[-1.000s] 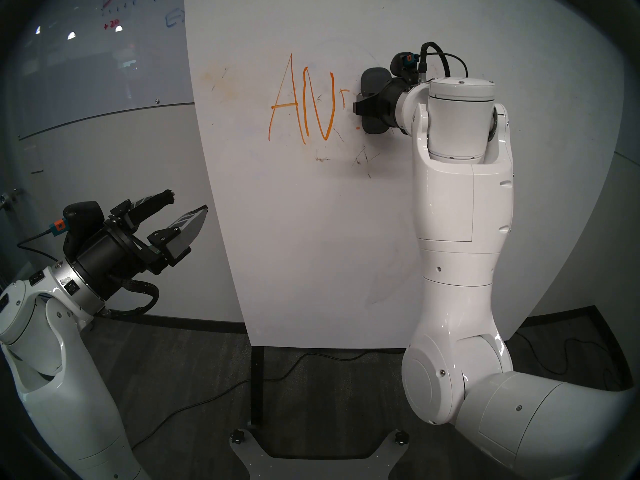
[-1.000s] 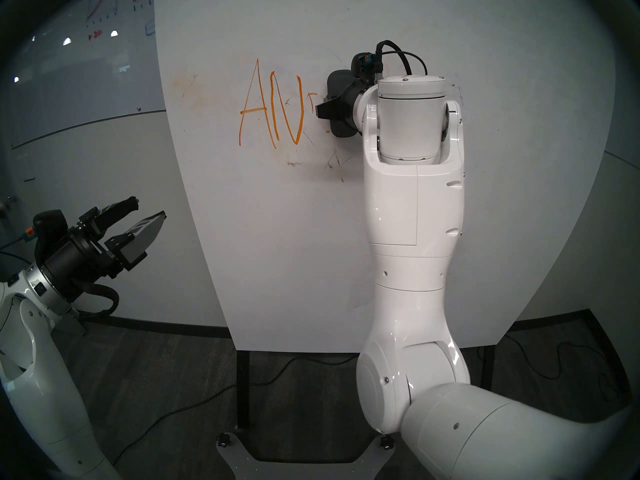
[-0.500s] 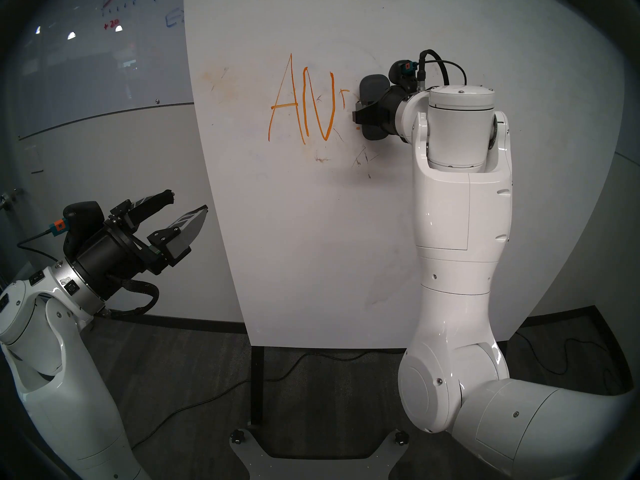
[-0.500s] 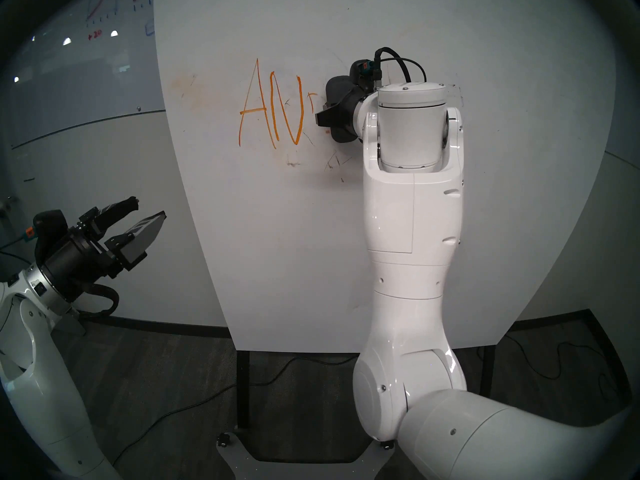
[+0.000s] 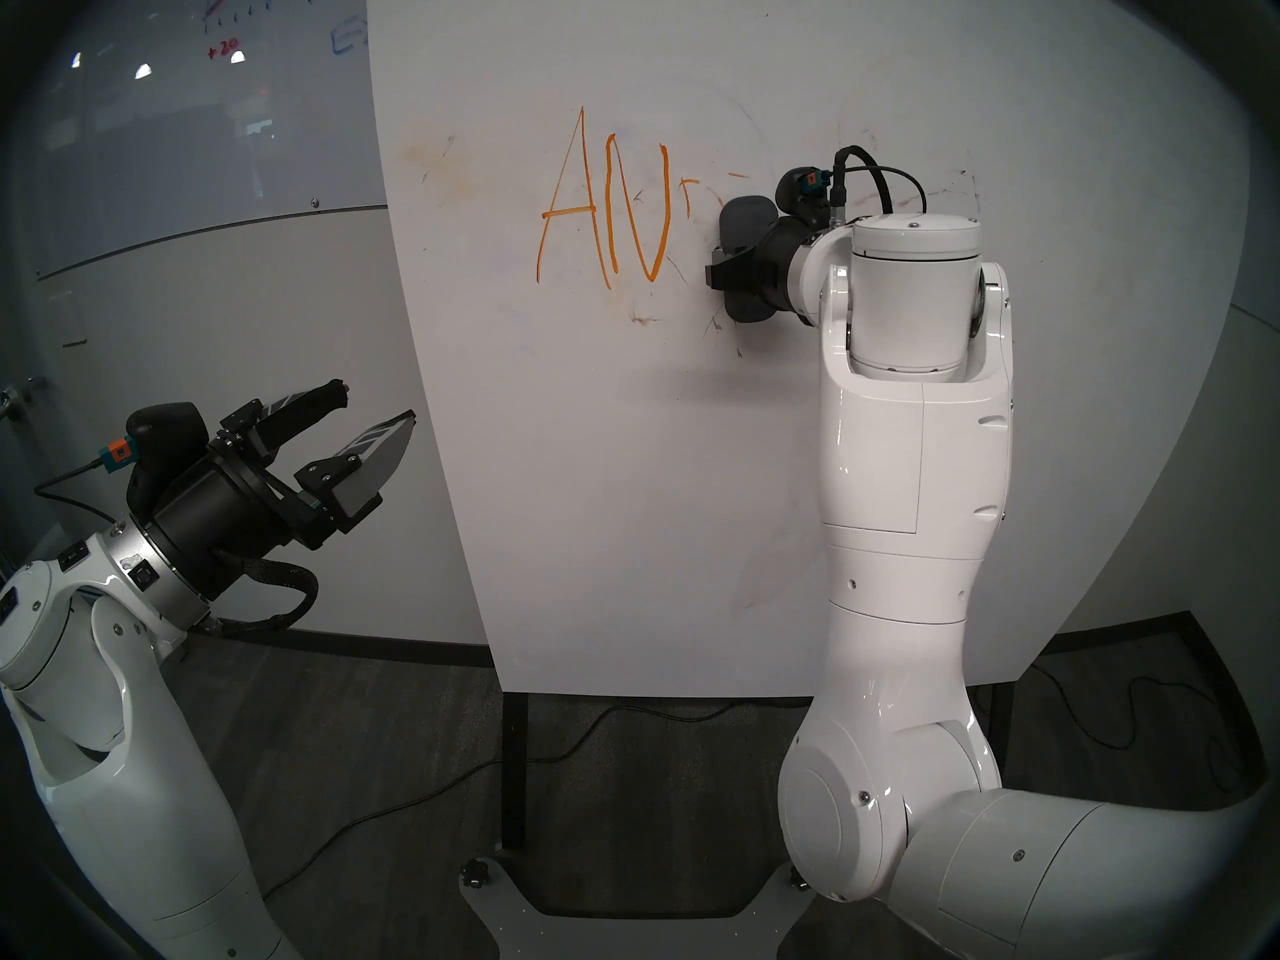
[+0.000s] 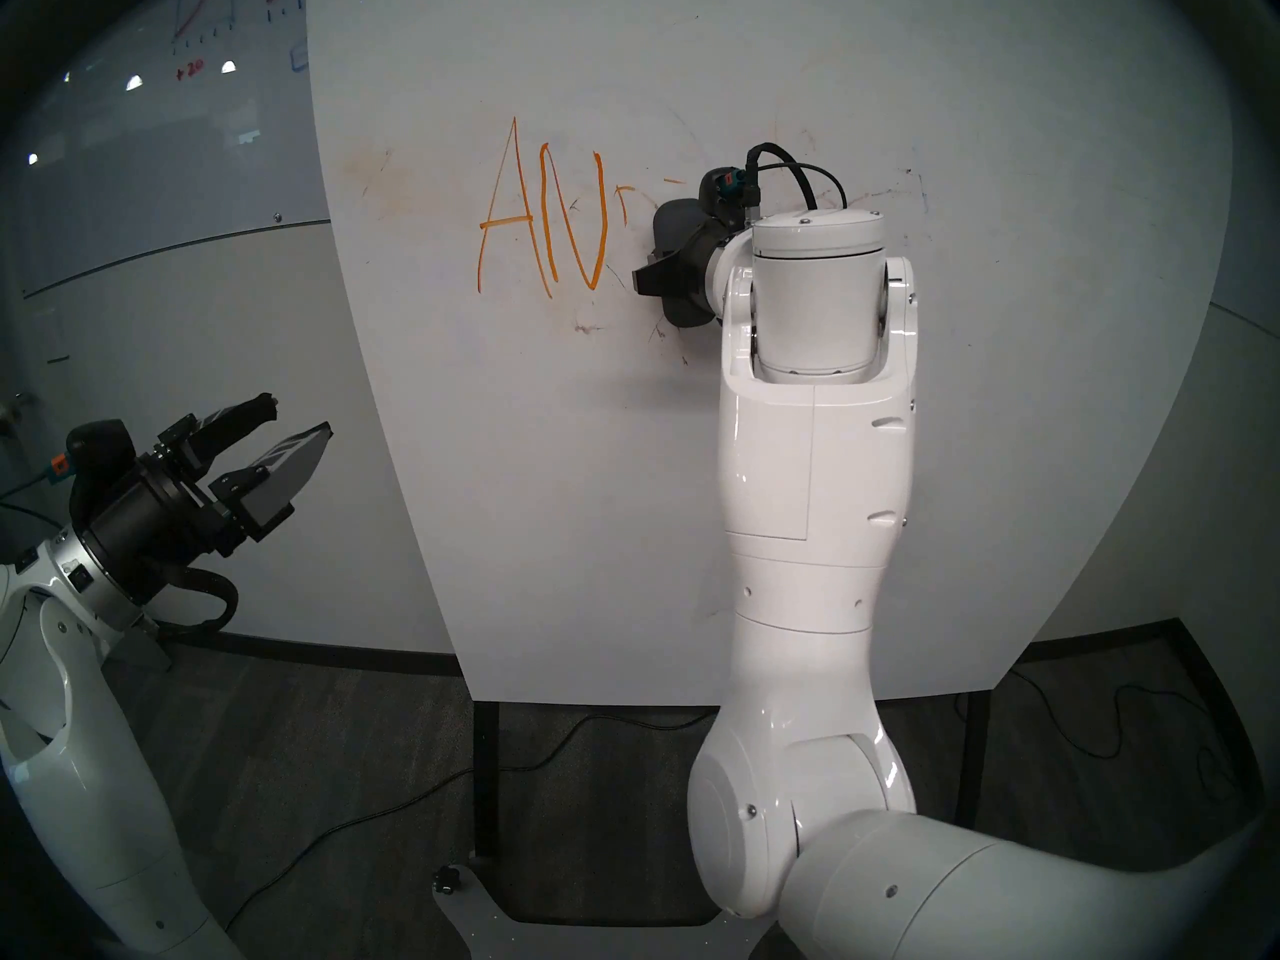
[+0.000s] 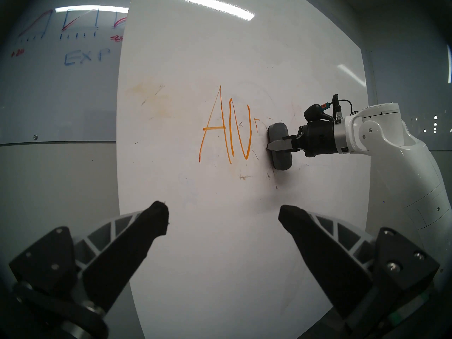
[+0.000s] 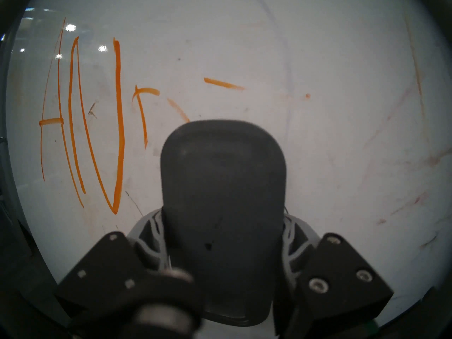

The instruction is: Erase all marks on the whiteboard with the eraser

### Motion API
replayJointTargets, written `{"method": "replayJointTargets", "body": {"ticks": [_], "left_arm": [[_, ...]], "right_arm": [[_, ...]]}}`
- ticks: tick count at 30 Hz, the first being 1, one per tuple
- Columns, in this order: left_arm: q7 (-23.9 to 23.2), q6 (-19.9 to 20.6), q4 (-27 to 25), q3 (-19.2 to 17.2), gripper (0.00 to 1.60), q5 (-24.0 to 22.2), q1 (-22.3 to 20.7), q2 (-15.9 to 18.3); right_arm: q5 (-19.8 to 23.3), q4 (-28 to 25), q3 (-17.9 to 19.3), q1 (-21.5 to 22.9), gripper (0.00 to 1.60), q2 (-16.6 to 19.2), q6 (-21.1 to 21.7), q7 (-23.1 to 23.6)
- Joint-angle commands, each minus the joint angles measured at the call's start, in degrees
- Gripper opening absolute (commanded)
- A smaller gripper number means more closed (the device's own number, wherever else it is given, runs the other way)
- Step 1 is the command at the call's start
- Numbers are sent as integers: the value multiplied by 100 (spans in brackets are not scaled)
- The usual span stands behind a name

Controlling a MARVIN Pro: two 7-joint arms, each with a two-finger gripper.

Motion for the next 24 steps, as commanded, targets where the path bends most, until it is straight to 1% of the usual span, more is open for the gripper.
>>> {"method": "replayJointTargets", "body": {"ticks": [1,6,17,18,19,21,22,24], "left_arm": [[8,4,-92,14,160,-24,7,10],[9,4,-92,15,160,-25,8,12],[11,4,-92,15,160,-27,8,11],[9,4,-92,14,160,-25,7,9],[10,4,-92,15,160,-26,8,11],[10,4,-92,15,160,-26,8,10],[10,4,-92,15,160,-26,8,10],[10,4,-92,15,160,-26,8,10]], "right_arm": [[-183,-82,268,-49,0,-338,-15,-139],[-202,-136,432,-70,0,-469,-15,-259],[-96,-248,699,-118,0,-626,-15,-159],[-80,-262,720,-129,10,-643,-15,-157],[-57,-275,742,-140,15,-658,-15,-153],[-42,-289,770,-146,8,-686,-38,-180],[-7,-295,793,-159,0,-700,-105,-179],[14,-297,807,-170,0,-705,-158,-181]]}}
